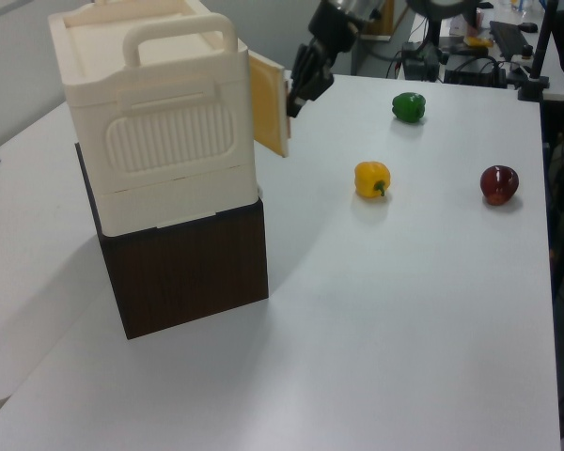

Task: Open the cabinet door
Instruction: 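Swing the door open in an arc toward the yellow pepper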

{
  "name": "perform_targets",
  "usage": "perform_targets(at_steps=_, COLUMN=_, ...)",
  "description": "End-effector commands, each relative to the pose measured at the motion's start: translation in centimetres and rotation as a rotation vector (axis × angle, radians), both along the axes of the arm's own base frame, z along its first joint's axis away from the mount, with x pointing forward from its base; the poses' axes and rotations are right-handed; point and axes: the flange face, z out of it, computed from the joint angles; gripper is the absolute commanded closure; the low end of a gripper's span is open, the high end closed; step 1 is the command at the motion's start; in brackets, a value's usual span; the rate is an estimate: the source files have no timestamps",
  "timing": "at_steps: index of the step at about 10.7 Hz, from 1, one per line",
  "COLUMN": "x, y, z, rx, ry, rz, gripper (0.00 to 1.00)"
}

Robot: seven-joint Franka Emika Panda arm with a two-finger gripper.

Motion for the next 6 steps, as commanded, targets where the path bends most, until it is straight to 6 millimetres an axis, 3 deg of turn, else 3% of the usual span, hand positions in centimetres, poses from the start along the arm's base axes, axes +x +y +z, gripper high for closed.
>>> perform_targets(at_steps=1, x=-1.9, y=-8.0, z=0.9, rx=-0.026, ry=0.136, rz=0.001, gripper=0.78)
perform_targets(at_steps=2, x=-2.3, y=-11.0, z=1.3, rx=-0.031, ry=0.175, rz=-0.010, gripper=0.49)
perform_targets(at_steps=3, x=-2.8, y=-13.6, z=1.8, rx=-0.024, ry=0.209, rz=-0.032, gripper=0.00)
perform_targets(at_steps=6, x=-3.4, y=-20.2, z=1.2, rx=-0.019, ry=0.296, rz=-0.114, gripper=0.00)
